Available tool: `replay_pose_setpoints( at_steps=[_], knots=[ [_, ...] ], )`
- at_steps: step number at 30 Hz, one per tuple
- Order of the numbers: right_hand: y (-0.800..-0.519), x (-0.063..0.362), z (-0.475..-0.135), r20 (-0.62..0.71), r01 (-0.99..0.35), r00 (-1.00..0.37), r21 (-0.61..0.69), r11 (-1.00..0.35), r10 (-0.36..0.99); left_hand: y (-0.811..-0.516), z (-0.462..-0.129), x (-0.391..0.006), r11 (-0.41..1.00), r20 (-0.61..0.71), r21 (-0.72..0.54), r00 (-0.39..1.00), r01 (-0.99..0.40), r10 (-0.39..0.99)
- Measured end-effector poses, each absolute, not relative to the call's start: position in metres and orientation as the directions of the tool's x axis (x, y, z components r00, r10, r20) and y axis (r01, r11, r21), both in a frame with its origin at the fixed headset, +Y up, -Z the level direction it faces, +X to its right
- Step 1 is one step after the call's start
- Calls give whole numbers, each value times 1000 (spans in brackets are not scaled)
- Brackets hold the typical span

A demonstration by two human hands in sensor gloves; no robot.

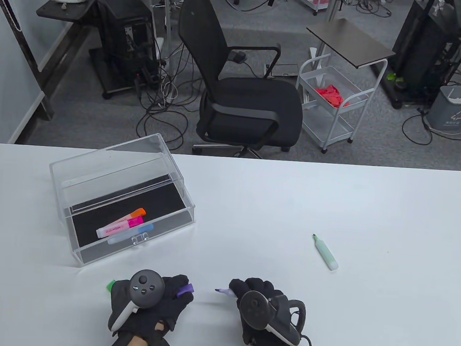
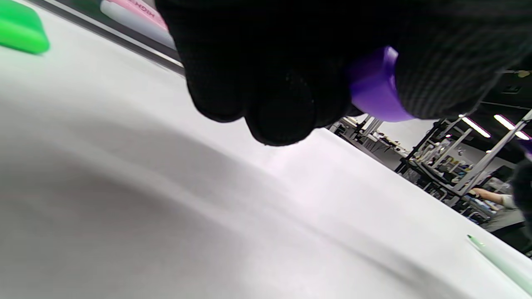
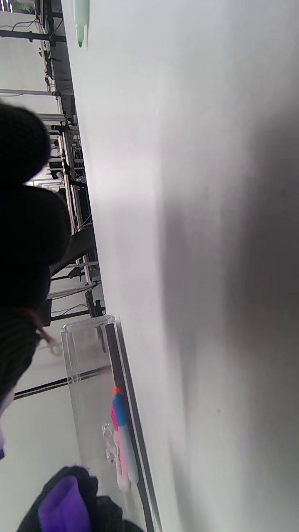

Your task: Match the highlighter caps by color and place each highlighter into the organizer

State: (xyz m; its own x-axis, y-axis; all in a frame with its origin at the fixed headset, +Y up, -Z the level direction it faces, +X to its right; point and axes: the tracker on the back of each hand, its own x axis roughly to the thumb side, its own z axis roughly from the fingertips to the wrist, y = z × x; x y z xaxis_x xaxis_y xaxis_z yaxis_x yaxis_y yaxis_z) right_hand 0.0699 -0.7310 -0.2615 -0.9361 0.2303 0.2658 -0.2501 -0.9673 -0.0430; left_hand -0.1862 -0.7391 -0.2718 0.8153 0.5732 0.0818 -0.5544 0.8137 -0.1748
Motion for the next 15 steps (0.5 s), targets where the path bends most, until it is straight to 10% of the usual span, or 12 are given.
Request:
replay_pose_setpoints(
  at_steps=[15],
  knots=[
    [-730,59,-255,311,-210,-933,-57,-976,182,-743,-268,-168,766,175,-227,749,-601,639]
  ],
)
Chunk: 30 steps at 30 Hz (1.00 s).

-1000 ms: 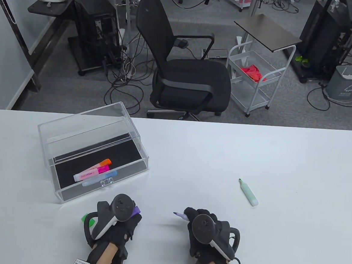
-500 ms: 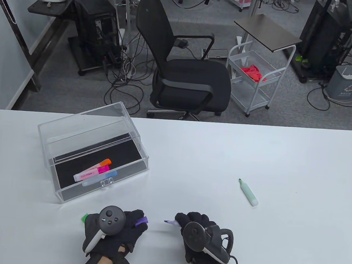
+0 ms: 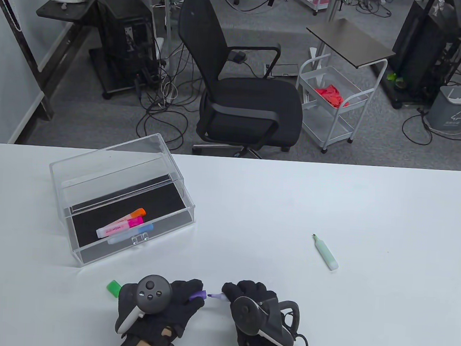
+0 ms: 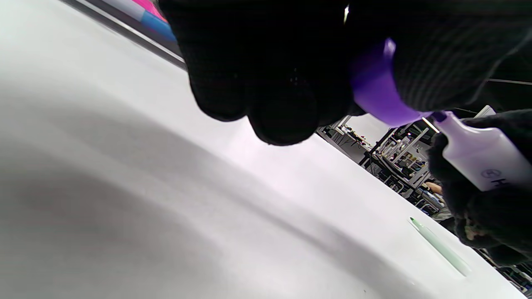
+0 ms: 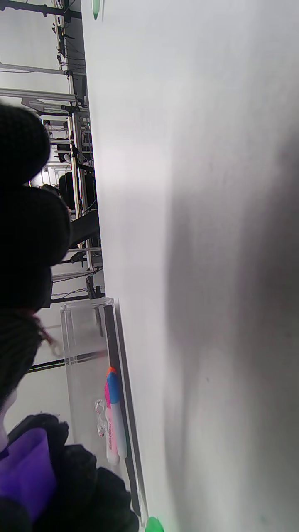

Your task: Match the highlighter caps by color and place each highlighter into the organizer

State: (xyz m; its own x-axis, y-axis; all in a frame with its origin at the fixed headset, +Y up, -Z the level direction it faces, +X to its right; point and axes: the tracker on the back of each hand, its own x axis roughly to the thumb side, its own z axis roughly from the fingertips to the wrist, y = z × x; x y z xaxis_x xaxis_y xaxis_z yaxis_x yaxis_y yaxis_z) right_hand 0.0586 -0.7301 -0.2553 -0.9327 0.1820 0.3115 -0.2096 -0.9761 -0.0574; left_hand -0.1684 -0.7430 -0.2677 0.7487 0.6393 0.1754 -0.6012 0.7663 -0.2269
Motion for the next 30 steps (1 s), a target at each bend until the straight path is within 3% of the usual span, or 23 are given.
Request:
replay_pose_setpoints(
  at_steps=[10,22,30],
  knots=[
    [-732,53,-254,362,-232,-910,-39,-972,202,-744,-265,-155,740,223,-267,708,-617,670],
    [-734,54,-254,352,-279,-900,-15,-960,256,-739,-259,-145,811,299,-217,754,-543,585],
    [-727,55,-250,352,-296,-901,-73,-952,253,-729,-254,-135,846,353,-157,772,-509,530]
  ],
)
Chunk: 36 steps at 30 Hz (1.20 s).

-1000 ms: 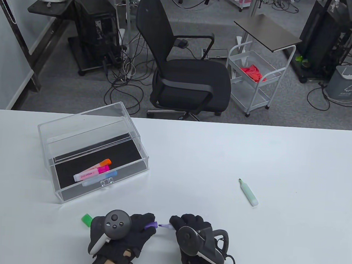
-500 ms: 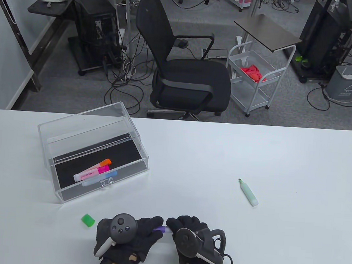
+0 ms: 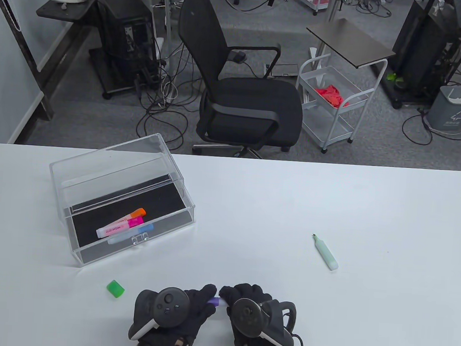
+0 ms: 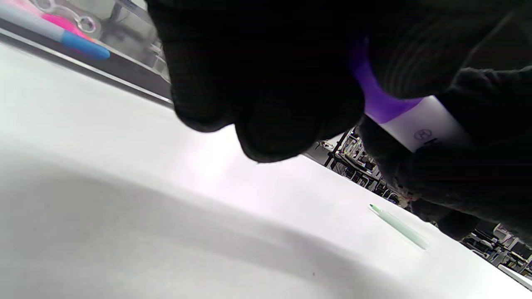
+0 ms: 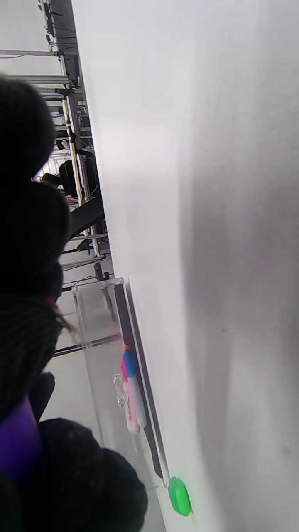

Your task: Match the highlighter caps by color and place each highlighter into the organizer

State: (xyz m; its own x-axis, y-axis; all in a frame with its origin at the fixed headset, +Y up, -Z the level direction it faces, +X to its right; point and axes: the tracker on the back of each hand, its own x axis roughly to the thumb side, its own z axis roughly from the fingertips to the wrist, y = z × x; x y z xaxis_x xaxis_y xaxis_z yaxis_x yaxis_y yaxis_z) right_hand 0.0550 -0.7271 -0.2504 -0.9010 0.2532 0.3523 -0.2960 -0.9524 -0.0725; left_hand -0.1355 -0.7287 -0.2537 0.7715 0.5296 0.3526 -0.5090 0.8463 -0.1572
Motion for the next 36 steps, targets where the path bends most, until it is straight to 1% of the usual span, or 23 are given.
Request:
replay_pose_setpoints(
  at_steps=[3,6,9,10,11,14,16,18,21,28,30,36],
  knots=[
    [-724,54,-248,367,-294,-899,-107,-950,237,-726,-253,-136,833,362,-166,753,-528,549],
    [-725,54,-247,370,-300,-896,-101,-949,244,-722,-249,-133,870,386,-129,784,-476,486],
    [-727,54,-248,357,-301,-897,-63,-952,260,-724,-250,-133,863,373,-154,780,-482,502],
    [-730,54,-248,330,-271,-914,-61,-961,237,-726,-250,-131,867,360,-168,790,-469,497],
    [-733,53,-251,335,-260,-915,-67,-963,224,-730,-251,-131,883,365,-144,805,-447,467],
    [-739,48,-256,309,-208,-931,-10,-978,195,-737,-252,-130,909,307,-154,856,-388,417],
    [-741,43,-259,303,-140,-944,-11,-990,130,-739,-251,-130,946,275,-130,906,-296,322],
    [-741,40,-258,314,-99,-946,-33,-995,84,-738,-251,-131,965,268,-98,927,-243,261],
    [-741,36,-256,319,-63,-946,-22,-998,53,-737,-251,-131,968,264,-104,932,-227,247],
    [-741,32,-252,363,-117,-926,-14,-993,104,-742,-250,-122,972,288,-145,933,-182,218],
    [-740,31,-251,375,-125,-921,-25,-992,106,-743,-250,-120,971,297,-159,929,-178,219],
    [-739,27,-248,410,-192,-896,-10,-981,171,-745,-250,-119,964,306,-204,924,-171,229]
  ],
)
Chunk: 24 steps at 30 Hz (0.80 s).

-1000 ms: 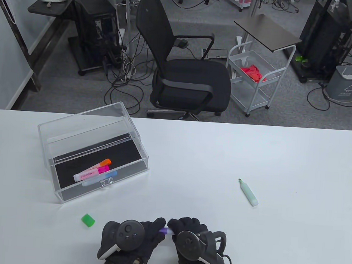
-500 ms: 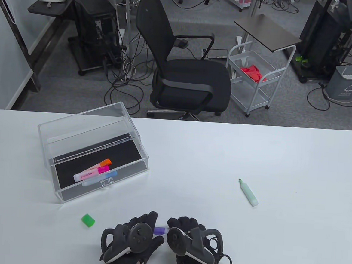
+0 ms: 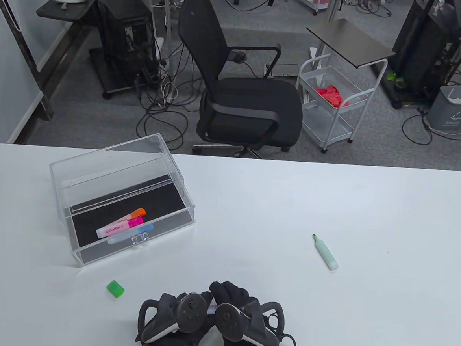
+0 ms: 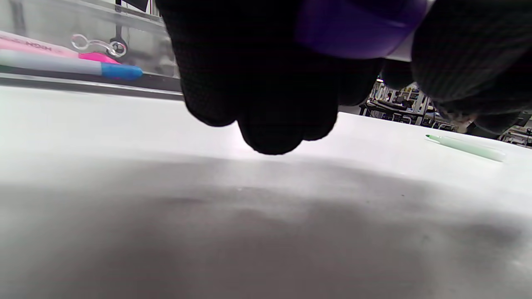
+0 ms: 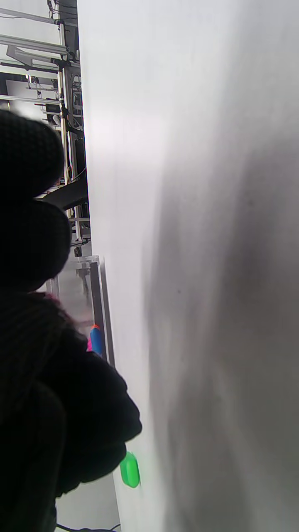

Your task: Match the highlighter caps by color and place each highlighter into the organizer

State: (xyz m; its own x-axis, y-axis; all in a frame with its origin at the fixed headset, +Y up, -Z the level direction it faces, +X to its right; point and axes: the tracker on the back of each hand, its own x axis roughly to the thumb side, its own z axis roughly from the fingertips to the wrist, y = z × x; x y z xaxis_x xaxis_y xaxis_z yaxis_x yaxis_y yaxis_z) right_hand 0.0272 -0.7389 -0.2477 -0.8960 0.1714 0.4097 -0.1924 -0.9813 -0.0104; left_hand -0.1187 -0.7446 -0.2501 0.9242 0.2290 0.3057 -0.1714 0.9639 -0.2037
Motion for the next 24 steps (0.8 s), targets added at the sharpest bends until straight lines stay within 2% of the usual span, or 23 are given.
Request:
replay_pose_setpoints(
  at_steps=[7,17,21,24],
  knots=[
    [-743,34,-252,359,-194,-914,27,-981,191,-746,-253,-121,973,297,-212,942,-97,158],
    [-744,55,-259,226,-192,-953,59,-980,200,-746,-267,-157,976,179,-192,974,-108,142],
    [-745,57,-259,220,-216,-949,76,-974,227,-738,-280,-168,991,128,-137,992,-2,20],
    [-747,55,-260,226,-203,-949,98,-974,220,-733,-292,-175,991,91,-136,996,-3,15]
  ],
)
